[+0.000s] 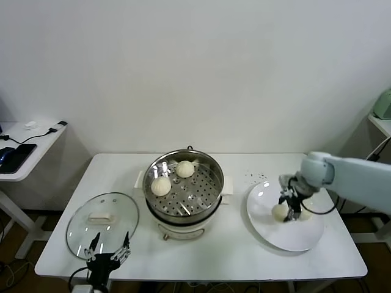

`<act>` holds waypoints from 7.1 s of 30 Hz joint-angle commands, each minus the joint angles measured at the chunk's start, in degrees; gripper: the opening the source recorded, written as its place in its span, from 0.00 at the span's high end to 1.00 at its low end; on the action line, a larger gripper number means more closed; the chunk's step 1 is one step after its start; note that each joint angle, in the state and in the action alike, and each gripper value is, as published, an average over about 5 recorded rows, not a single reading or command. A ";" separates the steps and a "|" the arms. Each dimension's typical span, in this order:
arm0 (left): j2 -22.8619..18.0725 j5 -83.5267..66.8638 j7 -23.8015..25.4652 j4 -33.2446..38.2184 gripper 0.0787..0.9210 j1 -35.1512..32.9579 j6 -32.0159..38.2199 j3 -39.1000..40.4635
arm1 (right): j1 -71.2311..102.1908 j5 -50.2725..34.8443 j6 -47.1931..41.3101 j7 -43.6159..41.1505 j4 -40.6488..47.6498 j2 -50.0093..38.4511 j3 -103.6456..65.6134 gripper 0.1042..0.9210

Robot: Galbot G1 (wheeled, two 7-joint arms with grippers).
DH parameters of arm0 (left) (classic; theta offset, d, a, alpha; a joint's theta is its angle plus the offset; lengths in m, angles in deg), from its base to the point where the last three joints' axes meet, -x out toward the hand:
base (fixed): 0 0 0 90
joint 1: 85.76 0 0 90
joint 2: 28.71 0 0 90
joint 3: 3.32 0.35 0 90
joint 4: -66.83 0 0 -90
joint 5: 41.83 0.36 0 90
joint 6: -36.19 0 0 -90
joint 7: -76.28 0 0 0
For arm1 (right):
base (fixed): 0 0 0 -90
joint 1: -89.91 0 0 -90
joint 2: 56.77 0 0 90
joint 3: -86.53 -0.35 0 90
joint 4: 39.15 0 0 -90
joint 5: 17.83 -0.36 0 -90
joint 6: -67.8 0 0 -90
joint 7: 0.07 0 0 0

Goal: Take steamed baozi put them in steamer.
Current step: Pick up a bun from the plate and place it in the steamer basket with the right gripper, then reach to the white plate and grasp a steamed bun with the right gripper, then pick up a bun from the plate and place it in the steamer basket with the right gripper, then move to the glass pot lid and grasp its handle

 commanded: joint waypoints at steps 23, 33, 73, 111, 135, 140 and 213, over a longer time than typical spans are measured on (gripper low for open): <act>-0.05 0.10 0.10 -0.16 0.12 0.07 -0.15 0.08 | -6.62 11.10 45.05 -7.58 2.95 40.97 -3.28 0.32; 0.15 -0.11 0.01 -0.17 0.12 -0.24 0.10 -0.10 | 0.92 16.87 46.50 -5.54 10.72 46.32 -5.02 0.32; 0.22 -0.41 0.04 0.69 0.12 -0.12 0.60 0.10 | -23.19 -12.69 17.80 -9.12 9.41 12.37 12.15 0.12; -0.82 0.83 0.10 -0.04 0.12 -1.91 1.12 0.03 | 24.02 12.20 5.65 1.21 20.08 -2.13 -14.84 0.12; -0.65 1.55 0.07 0.96 0.12 -2.45 1.21 1.00 | -6.80 -4.45 4.65 0.72 3.63 -3.98 3.93 0.32; -0.28 1.72 0.14 1.24 0.12 -2.23 1.04 1.52 | -26.78 -20.81 2.54 0.31 -4.14 3.46 15.94 0.32; -0.30 -2.72 0.16 2.16 0.12 -0.42 1.97 1.38 | -3.28 -34.75 -6.54 28.34 1.84 11.31 -21.66 0.12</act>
